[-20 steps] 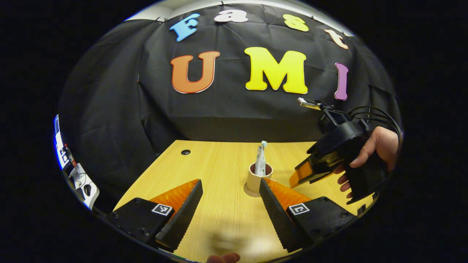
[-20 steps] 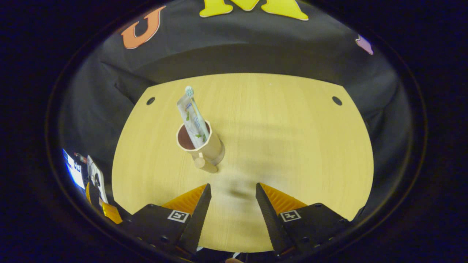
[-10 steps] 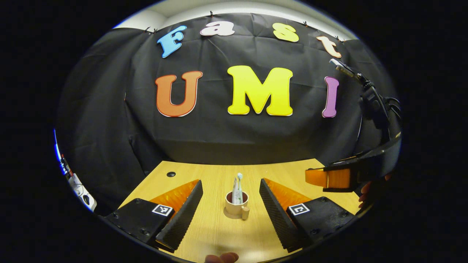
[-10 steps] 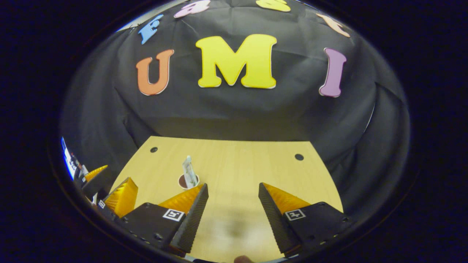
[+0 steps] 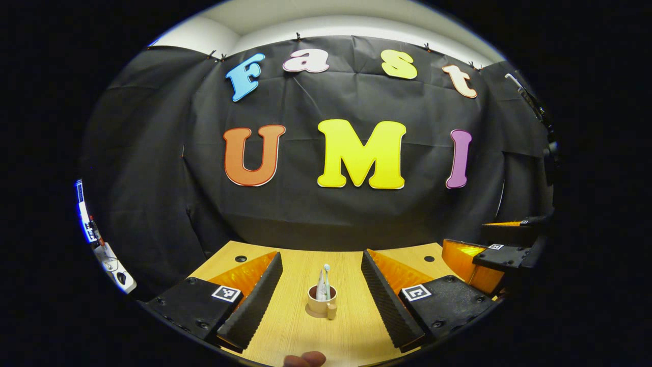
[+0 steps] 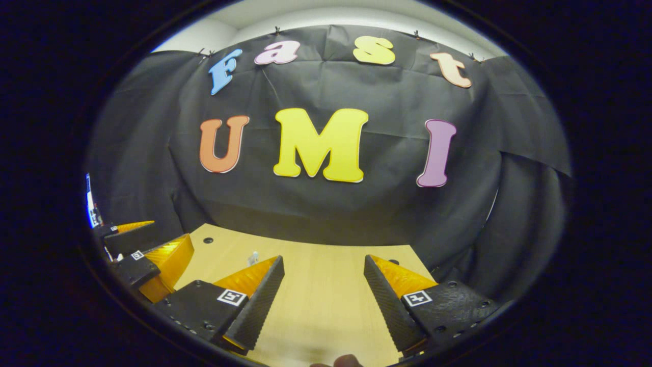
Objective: Put the toothbrush and toothpaste on the desktop into the cup, then pick up the cup and place it on the coaster on the desktop.
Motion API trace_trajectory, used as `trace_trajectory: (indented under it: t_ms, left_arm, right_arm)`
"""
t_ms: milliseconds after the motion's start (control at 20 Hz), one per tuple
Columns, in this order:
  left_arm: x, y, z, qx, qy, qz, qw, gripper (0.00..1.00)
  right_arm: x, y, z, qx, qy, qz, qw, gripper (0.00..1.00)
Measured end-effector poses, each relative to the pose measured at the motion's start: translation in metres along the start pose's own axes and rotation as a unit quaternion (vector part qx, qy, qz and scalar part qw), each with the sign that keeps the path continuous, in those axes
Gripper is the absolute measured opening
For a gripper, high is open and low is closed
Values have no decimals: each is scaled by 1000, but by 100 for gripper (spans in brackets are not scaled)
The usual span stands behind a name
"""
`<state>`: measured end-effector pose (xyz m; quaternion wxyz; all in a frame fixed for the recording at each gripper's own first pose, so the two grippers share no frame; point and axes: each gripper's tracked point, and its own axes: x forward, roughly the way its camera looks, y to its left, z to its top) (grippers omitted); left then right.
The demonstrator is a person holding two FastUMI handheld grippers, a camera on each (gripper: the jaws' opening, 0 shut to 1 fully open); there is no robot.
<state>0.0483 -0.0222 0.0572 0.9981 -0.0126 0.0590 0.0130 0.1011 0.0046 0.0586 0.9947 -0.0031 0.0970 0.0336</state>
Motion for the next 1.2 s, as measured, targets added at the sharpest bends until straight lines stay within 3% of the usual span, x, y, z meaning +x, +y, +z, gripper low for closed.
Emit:
trace_trajectory:
  t_ms: [350,1200]
  left_arm:
    - [-5,-19,2,6,-3,-13,1000,99]
    - [-10,-26,12,4,-9,-21,1000,99]
  right_arm:
    - [-27,-18,2,14,-17,-10,1000,95]
    - [-39,-23,12,18,-42,-18,999,98]
